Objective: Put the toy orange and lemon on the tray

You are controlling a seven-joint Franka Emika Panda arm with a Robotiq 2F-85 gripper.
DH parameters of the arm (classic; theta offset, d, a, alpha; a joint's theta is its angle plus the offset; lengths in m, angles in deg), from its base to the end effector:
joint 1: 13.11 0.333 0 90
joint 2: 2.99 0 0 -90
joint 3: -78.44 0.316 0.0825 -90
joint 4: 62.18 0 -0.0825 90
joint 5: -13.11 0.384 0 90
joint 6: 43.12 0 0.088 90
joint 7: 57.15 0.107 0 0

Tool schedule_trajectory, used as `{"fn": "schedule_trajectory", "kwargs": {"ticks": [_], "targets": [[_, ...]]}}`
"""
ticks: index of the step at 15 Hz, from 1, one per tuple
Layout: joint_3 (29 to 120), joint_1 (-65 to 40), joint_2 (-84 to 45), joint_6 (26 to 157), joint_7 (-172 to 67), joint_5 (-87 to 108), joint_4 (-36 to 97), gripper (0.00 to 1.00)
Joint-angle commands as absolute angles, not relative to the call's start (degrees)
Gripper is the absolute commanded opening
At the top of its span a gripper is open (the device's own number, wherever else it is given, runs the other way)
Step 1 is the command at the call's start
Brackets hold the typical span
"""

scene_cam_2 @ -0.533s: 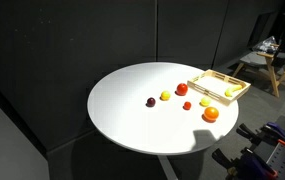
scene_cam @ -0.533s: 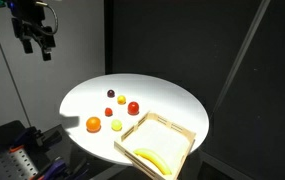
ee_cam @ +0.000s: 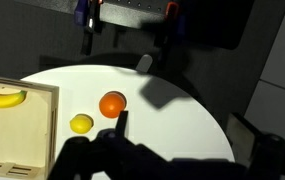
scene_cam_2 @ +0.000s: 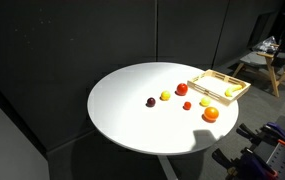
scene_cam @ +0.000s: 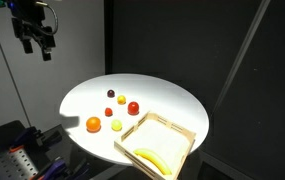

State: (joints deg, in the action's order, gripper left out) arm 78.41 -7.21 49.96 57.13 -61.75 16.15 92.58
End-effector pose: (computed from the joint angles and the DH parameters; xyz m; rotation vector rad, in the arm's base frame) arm 0.2734 0.0329 0.4822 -3.0776 -0.2666 0.0430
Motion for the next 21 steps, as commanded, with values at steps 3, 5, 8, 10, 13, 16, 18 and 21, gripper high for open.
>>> {"fn": "schedule_trajectory", "kwargs": {"ticks": [3,5,8,10,13,16,18,21], "targets": [[78.8,-7.8,48.8,57.4,-61.7,16.5,91.9,1.00],[78.9,-7.9,47.3,58.2,-61.2,16.6,91.3,1.00],[79.4,-8.0,43.9,61.0,-60.1,17.0,90.5,1.00],[79.6,-8.1,41.3,63.8,-59.2,17.2,89.8,1.00],[80.0,-8.2,38.0,69.0,-58.4,16.8,89.6,1.00],[80.2,-8.7,34.6,72.7,-57.4,16.3,89.3,1.00],[80.3,-9.4,32.2,74.7,-56.7,15.7,89.1,1.00],[80.3,-10.8,28.2,74.9,-55.6,15.2,87.9,1.00]]}}
